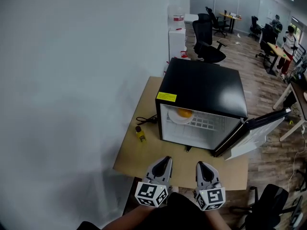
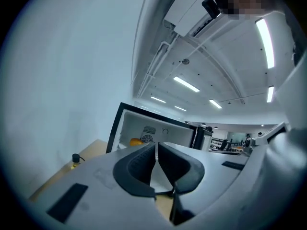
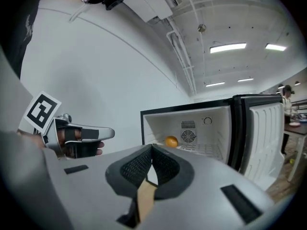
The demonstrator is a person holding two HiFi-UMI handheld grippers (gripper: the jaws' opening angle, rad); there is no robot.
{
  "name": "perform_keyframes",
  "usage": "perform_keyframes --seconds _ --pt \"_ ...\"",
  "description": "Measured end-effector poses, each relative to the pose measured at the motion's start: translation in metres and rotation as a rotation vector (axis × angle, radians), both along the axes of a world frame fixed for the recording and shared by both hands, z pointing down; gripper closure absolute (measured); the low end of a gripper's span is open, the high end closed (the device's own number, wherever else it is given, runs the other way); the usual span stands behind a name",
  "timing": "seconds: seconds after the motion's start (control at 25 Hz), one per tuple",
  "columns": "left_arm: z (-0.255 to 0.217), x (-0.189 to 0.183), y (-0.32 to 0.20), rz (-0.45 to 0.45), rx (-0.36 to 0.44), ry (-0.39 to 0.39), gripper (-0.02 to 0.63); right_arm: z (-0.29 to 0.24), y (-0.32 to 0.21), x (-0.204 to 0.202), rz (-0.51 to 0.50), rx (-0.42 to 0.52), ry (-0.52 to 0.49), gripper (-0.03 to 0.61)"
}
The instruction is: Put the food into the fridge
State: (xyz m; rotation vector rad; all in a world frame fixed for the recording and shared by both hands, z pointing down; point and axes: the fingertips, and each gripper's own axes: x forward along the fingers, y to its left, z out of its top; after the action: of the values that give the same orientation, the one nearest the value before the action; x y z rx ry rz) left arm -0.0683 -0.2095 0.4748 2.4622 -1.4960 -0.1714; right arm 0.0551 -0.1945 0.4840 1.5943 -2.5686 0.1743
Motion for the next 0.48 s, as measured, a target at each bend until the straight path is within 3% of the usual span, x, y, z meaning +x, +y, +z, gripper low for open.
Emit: perform_keyframes --seconds 0.48 --pt "0.009 -0.002 0.137 0.038 0.003 -0.085 0.597 0.0 0.136 -0.012 0.047 0.003 0.045 0.518"
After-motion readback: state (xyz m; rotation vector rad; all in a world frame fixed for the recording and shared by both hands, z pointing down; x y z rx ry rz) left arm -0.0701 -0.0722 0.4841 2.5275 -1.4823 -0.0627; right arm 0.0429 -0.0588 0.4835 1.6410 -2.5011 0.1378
